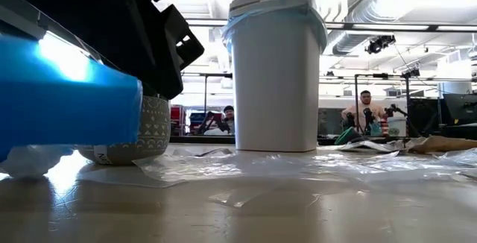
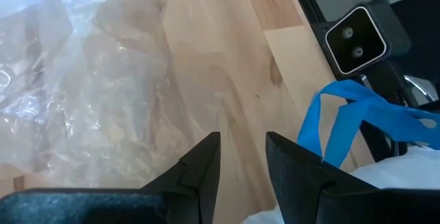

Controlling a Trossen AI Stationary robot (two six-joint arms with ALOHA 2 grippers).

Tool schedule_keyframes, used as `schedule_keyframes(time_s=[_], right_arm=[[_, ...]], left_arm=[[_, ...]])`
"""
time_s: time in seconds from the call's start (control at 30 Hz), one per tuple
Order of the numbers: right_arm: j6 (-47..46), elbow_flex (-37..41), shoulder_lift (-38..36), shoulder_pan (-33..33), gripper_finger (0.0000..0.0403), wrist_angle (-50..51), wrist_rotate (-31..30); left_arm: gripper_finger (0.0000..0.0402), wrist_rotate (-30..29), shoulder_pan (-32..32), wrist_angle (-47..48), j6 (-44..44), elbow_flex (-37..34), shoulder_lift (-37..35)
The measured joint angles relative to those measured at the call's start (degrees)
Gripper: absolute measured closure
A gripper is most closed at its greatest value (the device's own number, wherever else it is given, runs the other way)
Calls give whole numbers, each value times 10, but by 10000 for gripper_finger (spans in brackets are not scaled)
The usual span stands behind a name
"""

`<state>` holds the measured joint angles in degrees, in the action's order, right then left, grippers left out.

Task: Place trash/remove bag and relplace
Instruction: Put the transparent plastic into the trash bin

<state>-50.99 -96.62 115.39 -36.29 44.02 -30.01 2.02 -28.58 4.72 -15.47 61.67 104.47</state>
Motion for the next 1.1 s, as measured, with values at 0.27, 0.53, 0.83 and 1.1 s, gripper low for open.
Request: schedule_keyframes(time_s=[0.27,0.53,0.83,1.1], right_arm=[[1,0,80,15,244,-20,21],[52,0,150,35,251,-86,92],[61,-5,183,48,320,-90,155],[58,-5,182,47,399,-90,167]], left_arm=[[300,0,0,9,-6,0,0],[300,1,-1,22,-14,0,0],[300,1,-1,32,-15,0,0],[300,1,-1,32,-15,0,0]])
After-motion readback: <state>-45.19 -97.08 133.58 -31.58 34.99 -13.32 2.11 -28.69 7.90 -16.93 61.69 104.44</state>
